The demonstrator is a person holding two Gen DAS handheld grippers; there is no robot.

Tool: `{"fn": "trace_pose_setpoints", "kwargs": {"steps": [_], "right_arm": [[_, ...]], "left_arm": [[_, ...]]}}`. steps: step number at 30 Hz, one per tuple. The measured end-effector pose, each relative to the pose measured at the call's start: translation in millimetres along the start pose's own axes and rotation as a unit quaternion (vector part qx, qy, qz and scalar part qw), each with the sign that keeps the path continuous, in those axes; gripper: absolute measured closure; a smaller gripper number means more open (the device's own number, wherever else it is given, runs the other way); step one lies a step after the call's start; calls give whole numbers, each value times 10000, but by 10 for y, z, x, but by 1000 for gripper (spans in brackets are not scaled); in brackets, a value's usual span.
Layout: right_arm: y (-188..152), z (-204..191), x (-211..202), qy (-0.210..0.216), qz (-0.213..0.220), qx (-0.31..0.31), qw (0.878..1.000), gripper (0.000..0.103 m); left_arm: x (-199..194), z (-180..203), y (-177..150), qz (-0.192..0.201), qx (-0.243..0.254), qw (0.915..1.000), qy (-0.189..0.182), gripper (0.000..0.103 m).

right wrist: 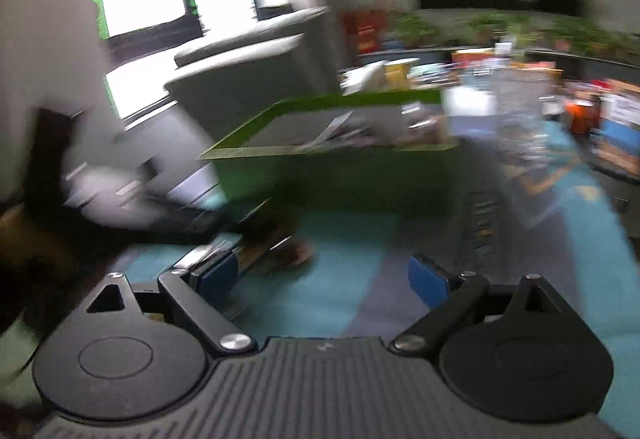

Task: Organize snacks
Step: 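Carry a black-and-white packet over the box with the left gripper while the right reaches a clear bag, then release the packet into the box with the left gripper while the right grasps a clear snack bag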

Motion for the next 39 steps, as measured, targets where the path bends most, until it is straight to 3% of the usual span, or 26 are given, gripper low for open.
{"fn": "trace_pose_setpoints", "kwargs": {"steps": [4, 8, 12, 15, 18, 19, 24, 29, 39], "right_arm": [[-183, -239, -51, 696, -414, -667, 9945, 34], [-302, -415, 40, 848, -718, -957, 9892, 34], [-369, -530, 172, 703, -794, -1133, 9879, 34], [-369, -539, 228, 309, -678, -1150, 9906, 35], [-328, -444, 237, 34, -615, -966, 9934, 35], [-307, -409, 230, -33, -623, -903, 9940, 42], [-252, -256, 168, -272, -690, -445, 9962, 43], [-186, -164, 65, -492, -411, -158, 9978, 44], [170, 11, -106, -792, 553, 95, 9953, 45]], "left_arm": [[-54, -34, 23, 174, -72, 9998, 102, 99], [-151, -100, 46, 285, -263, 9991, 148, 102], [-261, -136, 54, 383, -352, 9985, 138, 103], [-337, -148, 59, 466, -380, 9981, 148, 102], [-397, -166, 68, 529, -442, 9975, 158, 102], [-410, -171, 70, 548, -465, 9973, 169, 102], [-489, -183, 86, 638, -595, 9961, 157, 102], [-600, -140, 134, 792, -539, 9953, 155, 102], [-744, -100, 331, 1163, -450, 9919, 238, 102]]}}
Point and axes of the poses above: each gripper's, at about its wrist camera, not at the fingertips, and x roughly the way its jaws point, z to its right, y to its top, the point moved 1 cm from there along x, roughly the way its jaws point, and after that the axes turned 3 degrees about -y, right-handed, at the moved point
